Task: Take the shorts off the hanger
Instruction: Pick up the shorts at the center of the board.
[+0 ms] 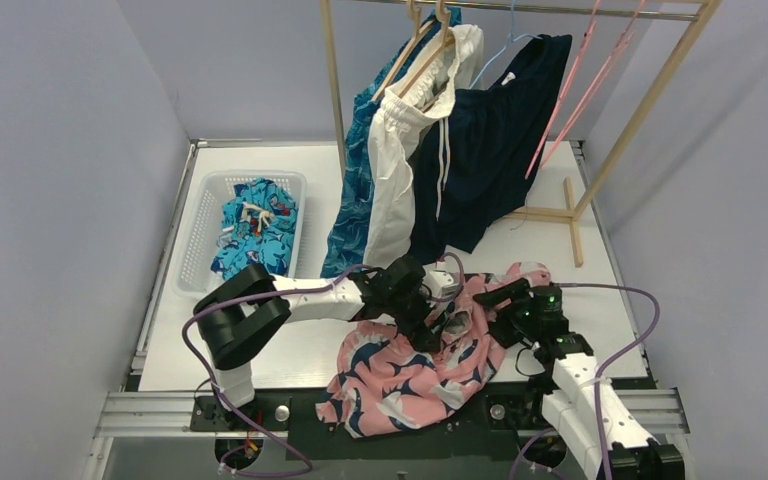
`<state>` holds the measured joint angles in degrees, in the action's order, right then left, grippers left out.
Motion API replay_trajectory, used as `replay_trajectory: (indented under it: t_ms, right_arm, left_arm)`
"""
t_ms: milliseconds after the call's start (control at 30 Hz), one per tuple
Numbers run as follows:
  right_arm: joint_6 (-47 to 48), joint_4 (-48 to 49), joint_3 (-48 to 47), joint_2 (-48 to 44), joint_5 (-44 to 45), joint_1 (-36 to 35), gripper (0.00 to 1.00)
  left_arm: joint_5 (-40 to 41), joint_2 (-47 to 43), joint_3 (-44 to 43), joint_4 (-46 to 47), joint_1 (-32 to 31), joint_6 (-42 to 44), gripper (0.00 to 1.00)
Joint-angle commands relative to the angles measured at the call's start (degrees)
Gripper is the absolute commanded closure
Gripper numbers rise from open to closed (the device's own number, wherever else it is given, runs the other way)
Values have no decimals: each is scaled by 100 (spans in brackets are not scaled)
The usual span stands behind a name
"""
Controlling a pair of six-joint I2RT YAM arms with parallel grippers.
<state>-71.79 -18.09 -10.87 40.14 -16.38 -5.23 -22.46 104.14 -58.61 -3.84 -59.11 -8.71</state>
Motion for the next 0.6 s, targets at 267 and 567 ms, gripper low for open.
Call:
replay_trajectory:
  t_ms: [267,567]
  right_arm:
    - [-952,3080,907,1076,-1638,-174,44]
    - [-1284,3950,910,1442,-1982,-349,47]
  left_arm:
    - [-1041,629,-203,1292,-40,-1434,16]
    - [-651,789,-436,1460,-33,-1725,71]
